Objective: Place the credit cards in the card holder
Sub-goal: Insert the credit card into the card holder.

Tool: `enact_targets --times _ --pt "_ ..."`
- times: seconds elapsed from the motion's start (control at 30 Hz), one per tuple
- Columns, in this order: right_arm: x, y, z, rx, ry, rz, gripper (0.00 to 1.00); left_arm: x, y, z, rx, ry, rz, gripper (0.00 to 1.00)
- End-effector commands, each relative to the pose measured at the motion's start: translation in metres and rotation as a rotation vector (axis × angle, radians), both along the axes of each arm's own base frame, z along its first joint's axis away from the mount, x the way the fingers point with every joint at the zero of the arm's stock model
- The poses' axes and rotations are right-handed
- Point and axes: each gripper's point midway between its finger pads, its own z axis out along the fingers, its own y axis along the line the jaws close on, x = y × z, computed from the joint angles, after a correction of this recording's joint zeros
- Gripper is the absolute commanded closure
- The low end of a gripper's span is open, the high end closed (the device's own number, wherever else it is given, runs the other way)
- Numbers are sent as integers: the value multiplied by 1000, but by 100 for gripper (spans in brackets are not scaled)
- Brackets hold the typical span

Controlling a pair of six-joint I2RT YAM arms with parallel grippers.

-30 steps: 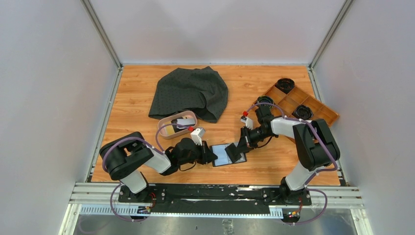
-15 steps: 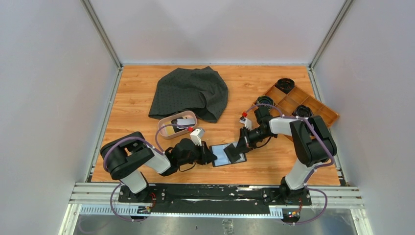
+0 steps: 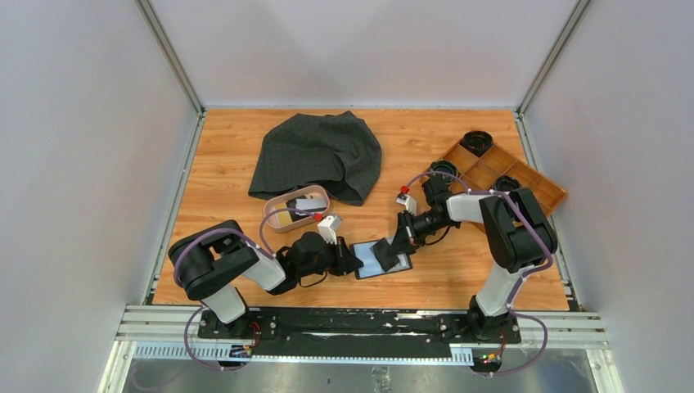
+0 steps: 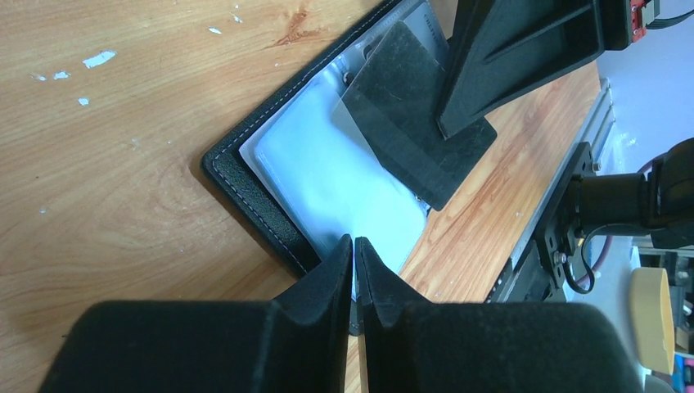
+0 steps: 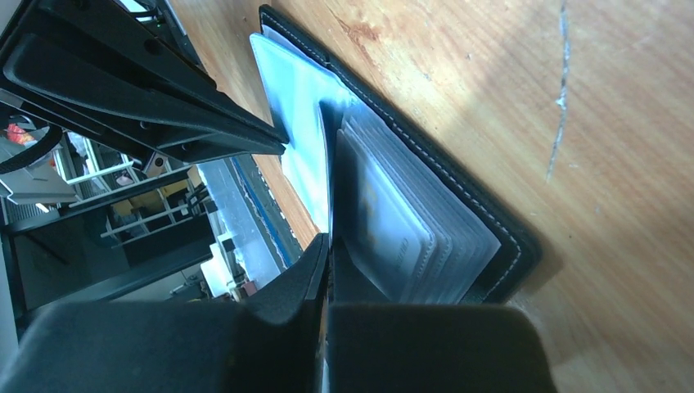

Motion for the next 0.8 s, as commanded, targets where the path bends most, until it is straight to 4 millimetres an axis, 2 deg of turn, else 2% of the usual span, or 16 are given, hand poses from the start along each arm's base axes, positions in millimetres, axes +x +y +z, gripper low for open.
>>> enact_targets --times 0.0,0.27,0.77 --pt "-1 7 -1 28 -20 34 100 -8 12 -20 66 31 13 89" --pt "0 12 -3 59 -61 -18 100 -9 11 -13 14 50 33 89" --pt "-4 17 -11 58 -77 -79 100 -13 8 -12 -66 77 41 89"
